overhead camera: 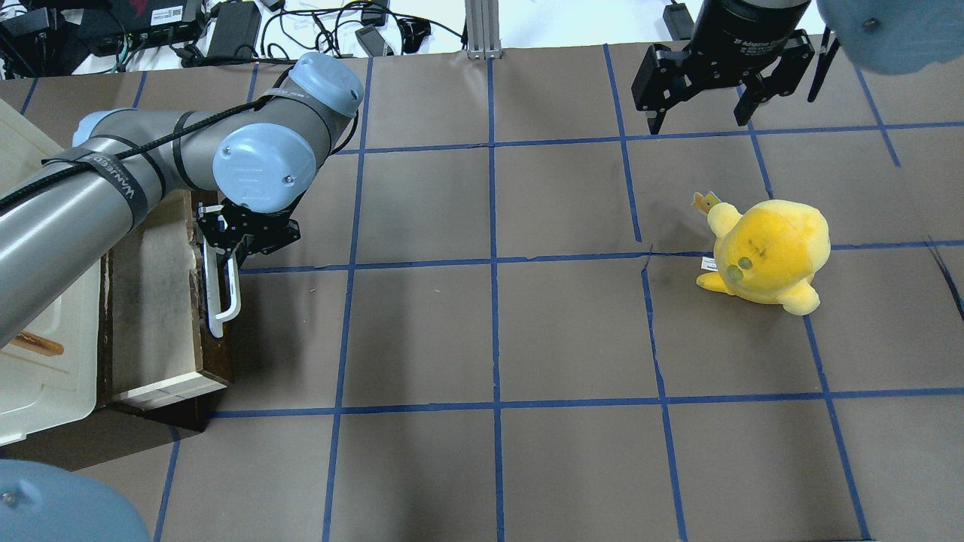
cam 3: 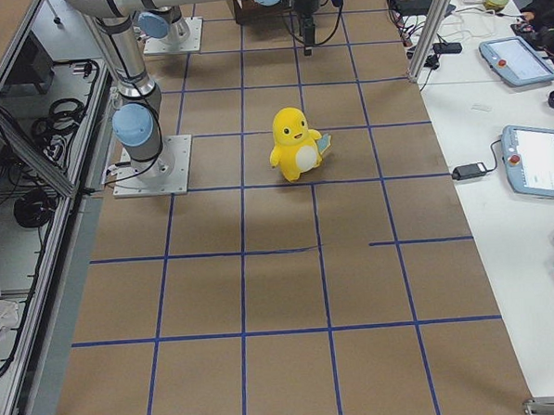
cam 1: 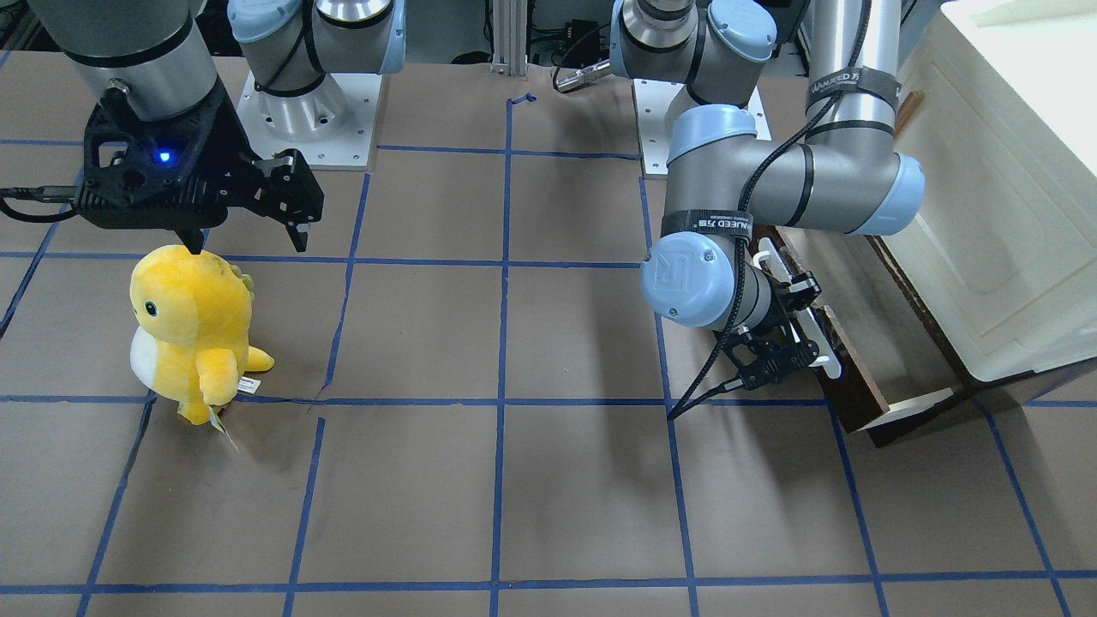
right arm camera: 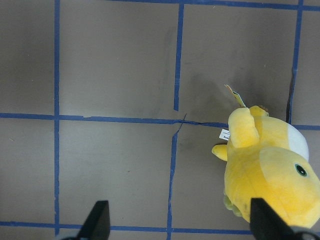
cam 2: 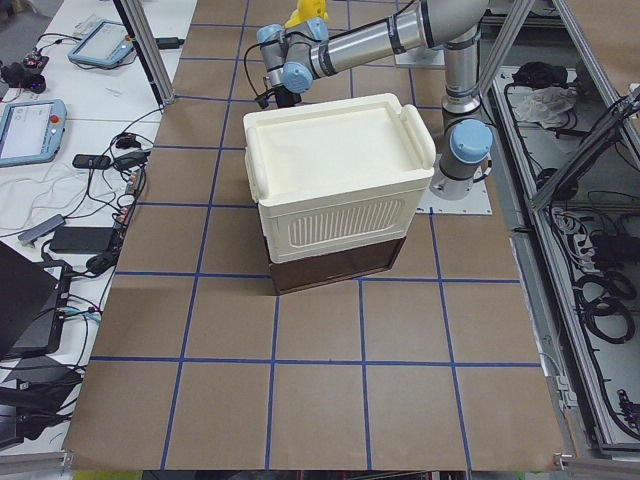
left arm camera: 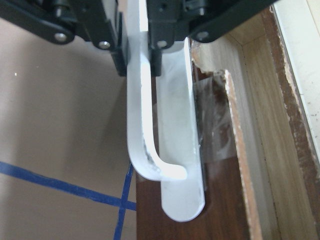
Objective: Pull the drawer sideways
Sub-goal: 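Pull the white handle with the left gripper, sliding the drawer outward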
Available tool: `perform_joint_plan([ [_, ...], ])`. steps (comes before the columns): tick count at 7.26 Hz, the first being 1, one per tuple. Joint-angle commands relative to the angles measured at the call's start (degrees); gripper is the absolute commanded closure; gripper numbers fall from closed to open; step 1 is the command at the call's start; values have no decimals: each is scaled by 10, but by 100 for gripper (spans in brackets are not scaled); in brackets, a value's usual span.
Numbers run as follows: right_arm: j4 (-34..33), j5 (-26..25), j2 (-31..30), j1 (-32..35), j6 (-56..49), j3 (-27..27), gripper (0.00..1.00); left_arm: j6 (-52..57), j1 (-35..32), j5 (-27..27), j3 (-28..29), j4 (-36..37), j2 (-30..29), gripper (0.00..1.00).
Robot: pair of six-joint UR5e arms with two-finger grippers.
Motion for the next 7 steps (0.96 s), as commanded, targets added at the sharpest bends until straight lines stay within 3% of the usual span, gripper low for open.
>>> perform_joint_plan([
  [1, 0, 0, 0, 0, 0, 0, 0, 0, -5, -2, 4, 0, -1, 79],
  [7, 0, -1, 0, 0, 0, 0, 0, -21, -27, -23, 30, -12, -20, 77],
])
